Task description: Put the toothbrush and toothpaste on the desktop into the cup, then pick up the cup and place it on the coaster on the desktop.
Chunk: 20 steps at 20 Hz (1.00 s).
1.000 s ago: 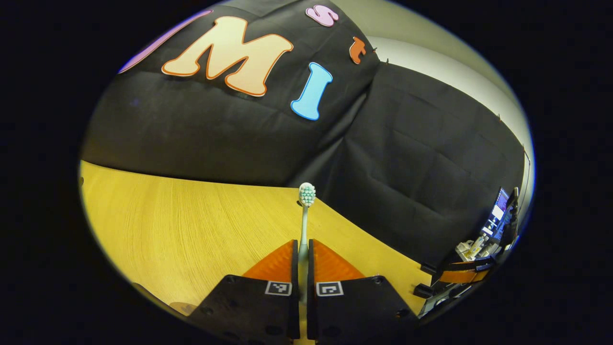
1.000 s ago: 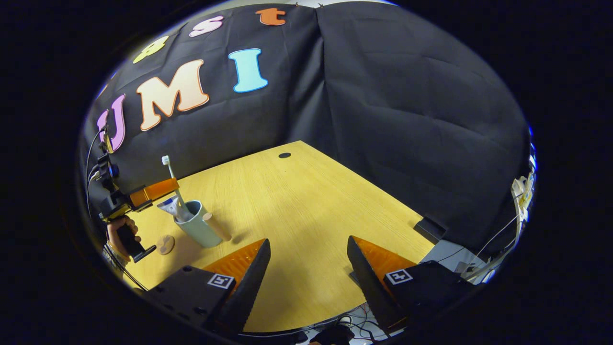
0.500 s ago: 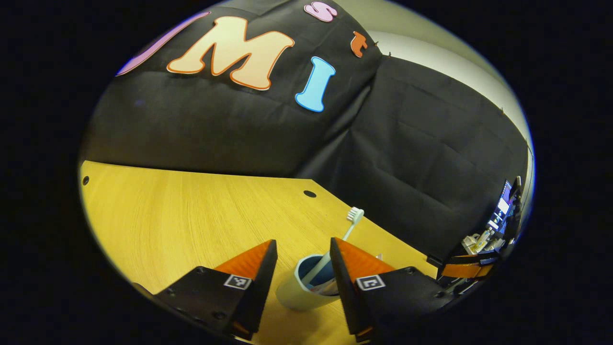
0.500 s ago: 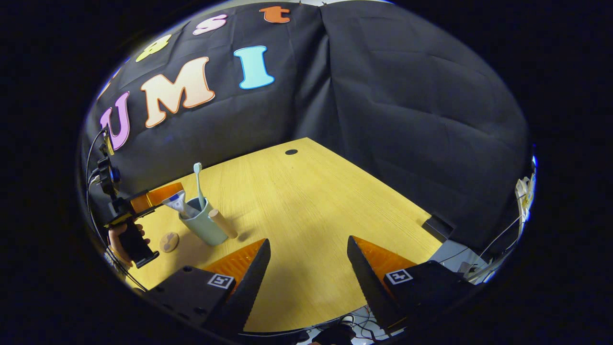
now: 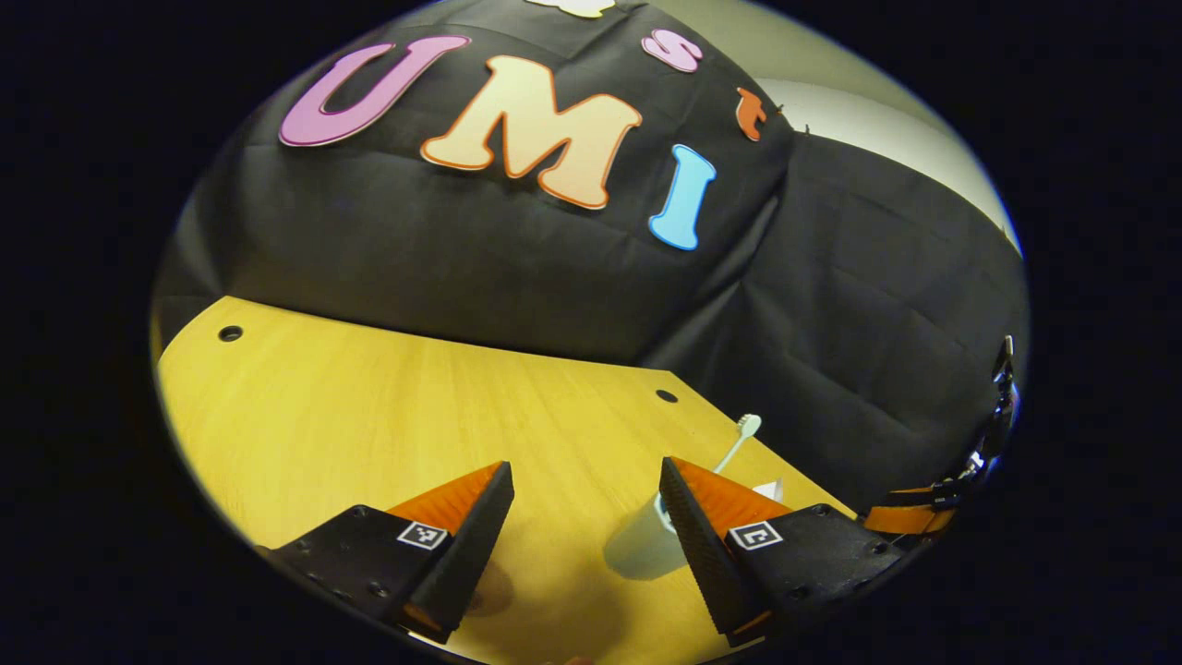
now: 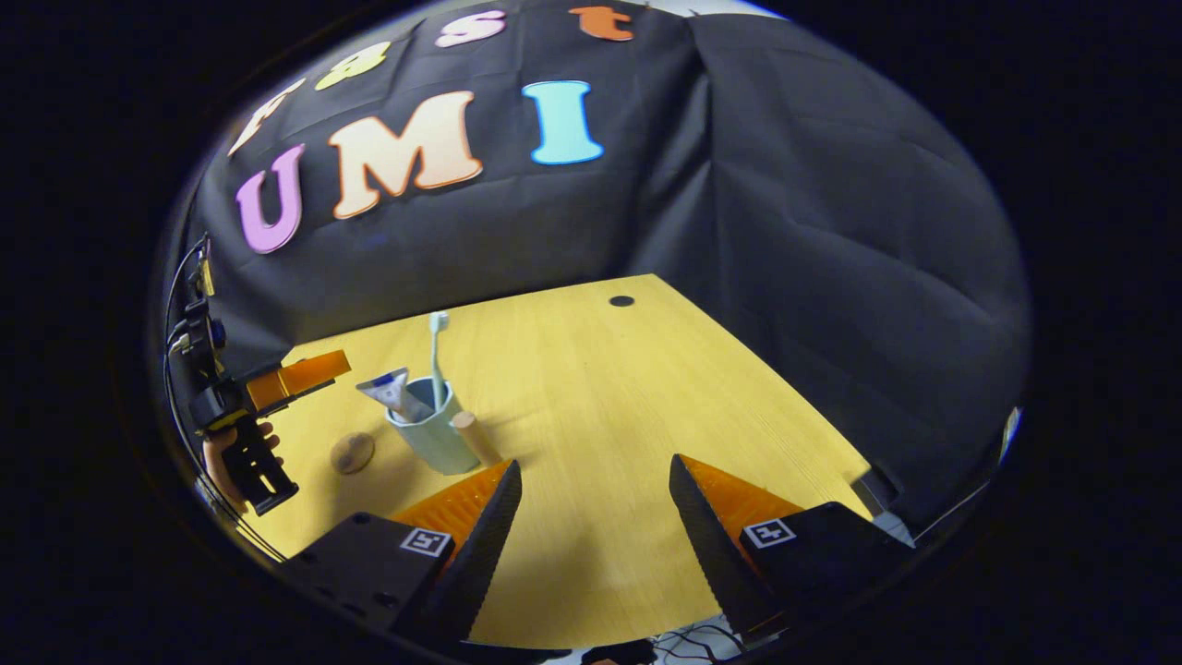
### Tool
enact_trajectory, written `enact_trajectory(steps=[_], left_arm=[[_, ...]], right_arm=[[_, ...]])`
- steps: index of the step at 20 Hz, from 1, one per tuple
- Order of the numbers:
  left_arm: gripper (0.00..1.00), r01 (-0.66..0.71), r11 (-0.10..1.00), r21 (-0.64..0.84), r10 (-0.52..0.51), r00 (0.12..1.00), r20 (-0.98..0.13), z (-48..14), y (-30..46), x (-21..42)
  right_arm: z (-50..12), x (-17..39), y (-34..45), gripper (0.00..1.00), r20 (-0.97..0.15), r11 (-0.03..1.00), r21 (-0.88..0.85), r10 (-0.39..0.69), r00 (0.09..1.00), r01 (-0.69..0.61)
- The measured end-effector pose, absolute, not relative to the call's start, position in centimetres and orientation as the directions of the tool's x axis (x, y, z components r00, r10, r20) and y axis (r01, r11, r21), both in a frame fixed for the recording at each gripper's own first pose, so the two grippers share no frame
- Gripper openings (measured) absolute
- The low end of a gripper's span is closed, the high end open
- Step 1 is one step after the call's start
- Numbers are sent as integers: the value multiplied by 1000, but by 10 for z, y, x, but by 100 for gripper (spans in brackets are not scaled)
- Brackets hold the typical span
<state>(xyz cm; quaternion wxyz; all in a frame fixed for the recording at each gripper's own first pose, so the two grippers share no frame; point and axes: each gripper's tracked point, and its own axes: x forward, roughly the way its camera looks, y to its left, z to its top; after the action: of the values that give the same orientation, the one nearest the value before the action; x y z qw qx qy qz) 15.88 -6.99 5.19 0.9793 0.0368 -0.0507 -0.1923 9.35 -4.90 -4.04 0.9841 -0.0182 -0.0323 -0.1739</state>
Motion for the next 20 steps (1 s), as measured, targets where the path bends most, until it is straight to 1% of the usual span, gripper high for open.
enact_trajectory(steps=[2, 3, 4, 5, 6, 7, 8, 11, 12, 13, 14, 15, 16, 17, 18, 19, 20], left_arm=[[94, 318, 946, 67, -324, 941, 103, 54, -43, 151], [94, 289, 956, 53, -294, 949, 114, 55, -30, 147], [94, 261, 965, 38, -264, 957, 123, 56, -17, 143], [94, 232, 972, 24, -233, 964, 129, 55, -3, 138], [94, 200, 980, 9, -199, 971, 136, 54, 12, 134], [94, 168, 986, -6, -166, 976, 143, 53, 26, 129], [94, 139, 990, -21, -134, 979, 151, 52, 40, 123], [94, 52, 996, -70, -40, 986, 164, 46, 81, 103], [94, 21, 996, -81, -7, 986, 167, 43, 95, 98], [94, -10, 996, -91, 25, 986, 167, 39, 108, 91], [95, -39, 994, -102, 56, 984, 169, 36, 120, 85], [94, -64, 992, -113, 83, 982, 170, 36, 130, 80], [94, -86, 988, -125, 107, 980, 170, 33, 139, 74], [94, -108, 985, -137, 131, 977, 170, 31, 148, 69], [94, -134, 980, -148, 158, 973, 166, 29, 157, 65], [95, -162, 974, -157, 187, 969, 161, 28, 165, 61], [94, -184, 969, -165, 210, 965, 159, 26, 173, 56]], right_arm=[[-35, 111, -32, 99, 49, 960, -80, -266, 963, 269], [-33, 121, -24, 94, 37, 967, -108, -230, 972, 233], [-31, 131, -16, 98, 16, 971, -140, -193, 981, 193], [-32, 140, -8, 94, -4, 973, -168, -163, 987, 160], [-32, 149, -2, 99, -31, 972, -196, -134, 990, 126], [-33, 157, 2, 94, -55, 971, -222, -106, 993, 91], [-31, 165, 8, 99, -73, 967, -247, -81, 994, 60], [-32, 189, 10, 99, -139, 943, -332, -42, 989, -7], [-33, 196, 12, 94, -163, 932, -361, -31, 986, -30], [-34, 200, 12, 99, -186, 918, -393, -21, 982, -54], [-35, 205, 12, 94, -209, 900, -430, -18, 978, -75], [-37, 210, 12, 94, -234, 881, -463, -15, 972, -98], [-39, 215, 13, 99, -257, 865, -487, -10, 966, -121], [-43, 219, 13, 99, -281, 854, -499, -2, 960, -145], [-48, 223, 16, 96, -311, 849, -501, 5, 950, -169], [-52, 227, 17, 99, -341, 843, -505, 3, 940, -187], [-54, 230, 17, 100, -367, 834, -514, -1, 930, -202]])
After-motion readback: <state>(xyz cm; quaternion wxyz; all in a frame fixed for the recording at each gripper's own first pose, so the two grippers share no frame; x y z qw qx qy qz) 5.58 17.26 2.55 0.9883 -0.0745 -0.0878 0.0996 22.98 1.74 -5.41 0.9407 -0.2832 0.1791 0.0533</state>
